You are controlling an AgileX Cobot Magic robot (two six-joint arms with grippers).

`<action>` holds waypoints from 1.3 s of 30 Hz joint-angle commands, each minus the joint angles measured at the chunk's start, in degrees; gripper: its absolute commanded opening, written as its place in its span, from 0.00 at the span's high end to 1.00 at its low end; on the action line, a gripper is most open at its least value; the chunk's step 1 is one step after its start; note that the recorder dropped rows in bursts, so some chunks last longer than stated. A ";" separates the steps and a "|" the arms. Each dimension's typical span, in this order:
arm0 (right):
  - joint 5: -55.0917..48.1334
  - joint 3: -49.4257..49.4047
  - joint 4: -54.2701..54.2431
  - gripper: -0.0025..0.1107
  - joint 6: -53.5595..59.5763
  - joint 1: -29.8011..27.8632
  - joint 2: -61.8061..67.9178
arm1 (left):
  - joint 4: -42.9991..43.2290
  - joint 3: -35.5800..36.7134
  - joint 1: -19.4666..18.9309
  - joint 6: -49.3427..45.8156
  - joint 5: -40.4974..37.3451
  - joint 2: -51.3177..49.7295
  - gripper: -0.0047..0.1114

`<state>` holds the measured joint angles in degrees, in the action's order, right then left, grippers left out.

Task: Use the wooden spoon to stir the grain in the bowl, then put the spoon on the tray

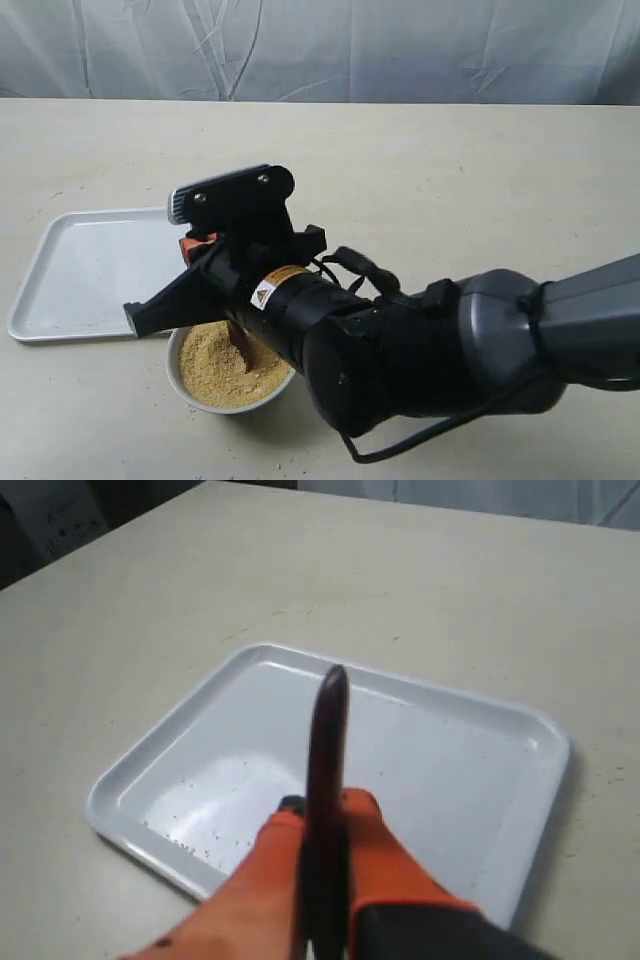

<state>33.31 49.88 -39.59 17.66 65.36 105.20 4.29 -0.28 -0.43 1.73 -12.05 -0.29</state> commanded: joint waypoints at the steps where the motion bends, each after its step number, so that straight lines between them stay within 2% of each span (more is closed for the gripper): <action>1: 1.50 0.06 -8.24 0.98 8.94 -0.21 -6.08 | -0.20 0.28 -0.05 0.17 0.29 0.29 0.96; 6: 3.17 0.06 -11.42 0.98 14.35 -0.46 -7.27 | -0.20 0.28 -0.05 0.17 0.29 0.29 0.96; 10: 4.93 0.06 -13.23 0.98 14.47 -0.73 -3.79 | -0.20 0.28 -0.05 0.17 0.29 0.29 0.96; 16: 3.68 0.06 -11.39 0.98 13.46 -0.63 0.95 | -0.20 0.28 -0.05 0.17 0.29 0.29 0.96; 23: 2.34 0.64 -5.03 0.98 6.13 0.72 1.92 | -0.20 0.28 -0.05 0.17 0.29 0.29 0.96; 28: 2.13 2.12 -5.04 0.98 9.81 2.04 -0.75 | -0.20 0.28 -0.05 0.17 0.29 0.29 0.96; 31: 0.97 2.42 -6.22 0.98 14.94 2.04 -3.57 | -0.20 0.28 -0.05 0.17 0.29 0.29 0.96; 39: -6.75 6.83 -5.42 0.98 12.31 2.04 -2.27 | -0.20 0.28 -0.05 0.17 0.19 0.29 0.96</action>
<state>28.73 55.04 -45.50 30.52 67.33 101.42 4.29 -0.28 -0.43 1.73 -12.05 -0.29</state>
